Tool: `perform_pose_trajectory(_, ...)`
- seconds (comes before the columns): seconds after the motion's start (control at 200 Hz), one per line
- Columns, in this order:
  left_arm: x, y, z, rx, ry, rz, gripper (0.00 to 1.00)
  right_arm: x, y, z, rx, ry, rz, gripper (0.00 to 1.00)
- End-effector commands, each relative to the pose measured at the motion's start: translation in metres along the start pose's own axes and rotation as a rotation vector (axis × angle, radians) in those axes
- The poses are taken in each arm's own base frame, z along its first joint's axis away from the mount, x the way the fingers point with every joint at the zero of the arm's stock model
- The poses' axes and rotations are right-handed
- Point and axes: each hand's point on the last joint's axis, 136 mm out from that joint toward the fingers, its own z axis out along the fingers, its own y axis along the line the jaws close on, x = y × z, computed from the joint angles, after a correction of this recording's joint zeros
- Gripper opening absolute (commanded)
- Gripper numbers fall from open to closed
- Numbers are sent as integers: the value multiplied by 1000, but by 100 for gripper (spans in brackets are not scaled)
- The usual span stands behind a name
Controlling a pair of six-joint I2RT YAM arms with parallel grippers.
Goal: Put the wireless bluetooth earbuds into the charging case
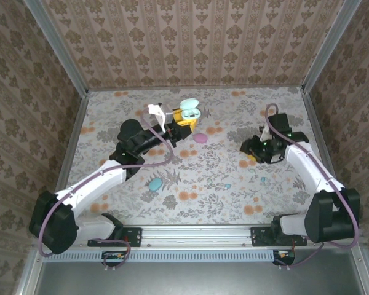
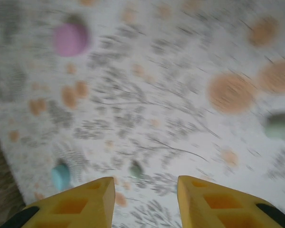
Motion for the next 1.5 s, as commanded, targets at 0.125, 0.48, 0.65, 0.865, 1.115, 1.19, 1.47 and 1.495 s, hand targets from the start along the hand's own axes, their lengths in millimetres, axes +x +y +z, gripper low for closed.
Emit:
perform_pose_trajectory(0.125,-7,3,-4,-11,-21,33,34,4,-67,11,280,-54,62,48)
perform_pose_trajectory(0.48,-7,1,-2,3,-28,21,34,-29,-70,54,226,69,-5,53)
perform_pose_trajectory(0.65,-7,2,-4,-9,-22,24,34,-27,-71,63,217,109,-9,53)
perform_pose_trajectory(0.865,-5,4,-1,-6,-17,21,34,-11,-77,67,215,163,21,51)
perform_pose_trajectory(1.115,-5,3,0,2,-16,21,34,8,-87,65,234,194,50,51)
perform_pose_trajectory(1.19,-5,3,1,2,-15,20,34,11,-86,65,229,202,49,51)
perform_pose_trajectory(1.47,-6,4,1,2,-16,20,34,16,-64,63,159,207,5,50)
perform_pose_trajectory(1.495,-6,3,2,4,-16,20,34,16,-63,62,160,206,2,50)
